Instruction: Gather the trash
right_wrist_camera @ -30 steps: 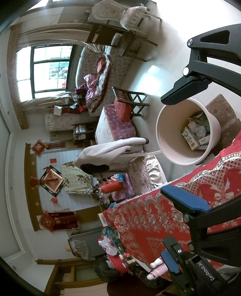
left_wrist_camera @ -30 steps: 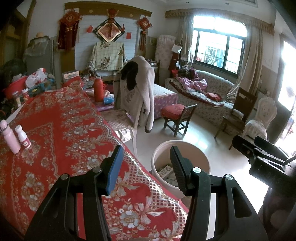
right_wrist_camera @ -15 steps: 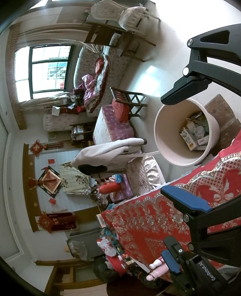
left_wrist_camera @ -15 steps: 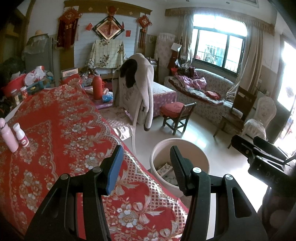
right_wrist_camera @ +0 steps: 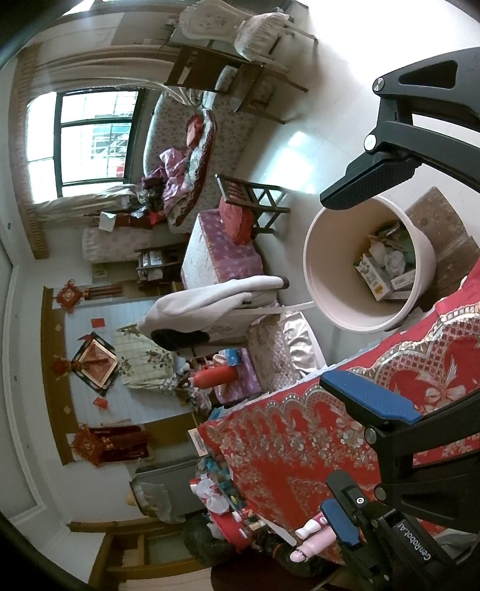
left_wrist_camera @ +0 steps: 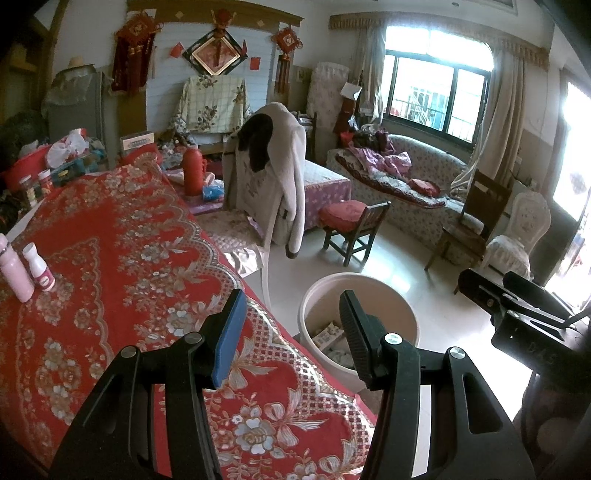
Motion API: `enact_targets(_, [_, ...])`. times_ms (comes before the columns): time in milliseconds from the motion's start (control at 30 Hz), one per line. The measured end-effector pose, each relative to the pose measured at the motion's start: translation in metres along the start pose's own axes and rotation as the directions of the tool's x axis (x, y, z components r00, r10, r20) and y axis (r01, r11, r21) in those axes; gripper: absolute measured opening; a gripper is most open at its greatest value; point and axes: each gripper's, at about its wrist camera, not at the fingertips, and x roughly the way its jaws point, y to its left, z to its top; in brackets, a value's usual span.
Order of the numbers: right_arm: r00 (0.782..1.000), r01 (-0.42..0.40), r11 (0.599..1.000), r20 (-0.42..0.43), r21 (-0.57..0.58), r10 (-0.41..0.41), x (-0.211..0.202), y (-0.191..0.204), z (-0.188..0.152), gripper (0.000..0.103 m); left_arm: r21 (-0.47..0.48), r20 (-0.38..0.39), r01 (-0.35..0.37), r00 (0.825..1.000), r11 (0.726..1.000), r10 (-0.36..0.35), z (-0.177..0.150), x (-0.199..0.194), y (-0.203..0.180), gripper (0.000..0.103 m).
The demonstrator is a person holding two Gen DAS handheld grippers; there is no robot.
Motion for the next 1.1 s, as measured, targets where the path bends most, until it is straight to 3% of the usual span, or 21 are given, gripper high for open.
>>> enact_targets(1100, [1.0,-0.001,1.0,-0.018,0.003,0.001,0.007,-0.005,0.004,0.087,0.008,-0.025,0.014,1.0,1.0,-0.013,-0.007,0.007,-0.01,0.051])
